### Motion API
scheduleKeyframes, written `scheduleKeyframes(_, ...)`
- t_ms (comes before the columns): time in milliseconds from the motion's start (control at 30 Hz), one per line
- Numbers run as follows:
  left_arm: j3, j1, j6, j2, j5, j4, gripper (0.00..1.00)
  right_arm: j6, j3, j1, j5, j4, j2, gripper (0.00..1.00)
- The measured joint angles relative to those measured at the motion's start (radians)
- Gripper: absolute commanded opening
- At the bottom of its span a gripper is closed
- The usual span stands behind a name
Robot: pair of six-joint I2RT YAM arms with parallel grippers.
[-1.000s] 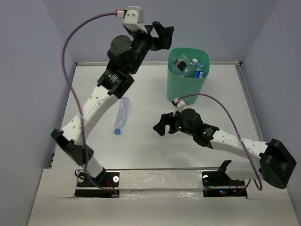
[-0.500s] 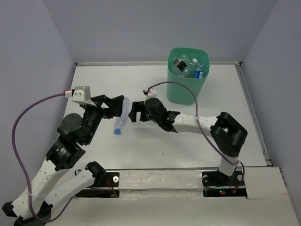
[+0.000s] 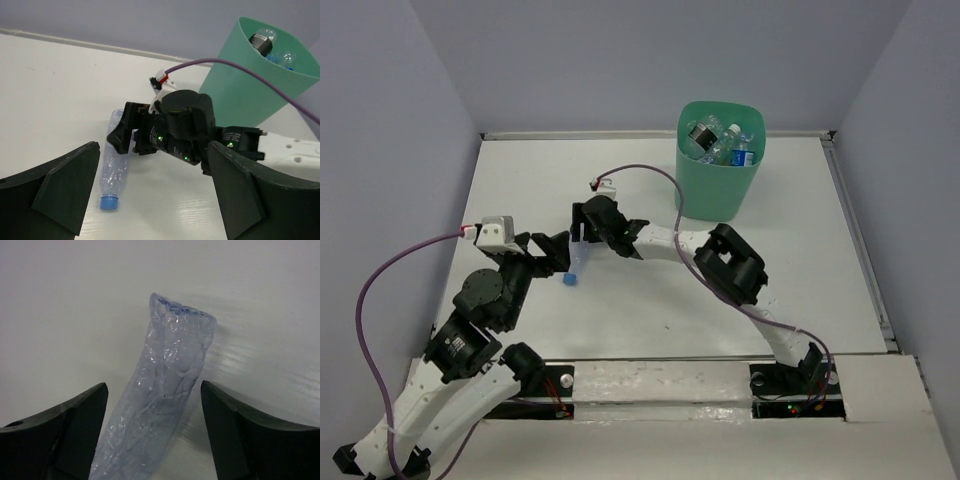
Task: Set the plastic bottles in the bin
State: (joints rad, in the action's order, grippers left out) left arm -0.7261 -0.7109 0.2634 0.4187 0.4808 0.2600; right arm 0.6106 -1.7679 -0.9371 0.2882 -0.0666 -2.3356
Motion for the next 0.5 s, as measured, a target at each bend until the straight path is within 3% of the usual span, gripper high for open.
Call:
scheduleKeyframes(67,0.000,0.000,0.000,-0.029,0.000,-0.014,0.99,0.012,-0.042,0.001,-0.003,0.024,-0.047,0.38)
scheduleKeyframes(133,0.000,0.000,0.000,-0.038,0.000,-0.020,0.99,0.035,-0.052,0.003,-0.003,0.037,-0.068,0.20)
scheduleKeyframes(233,0.000,0.000,0.000,-0.039,-0.002,-0.023,0.99,0.046,-0.036,0.006,0.002,0.033,-0.041,0.05)
scheduleKeyframes(500,0.000,0.004,0.000,-0.043,-0.025,-0.026,0.99,-0.089,0.164,0.012,0.101,0.013,0.260,0.02)
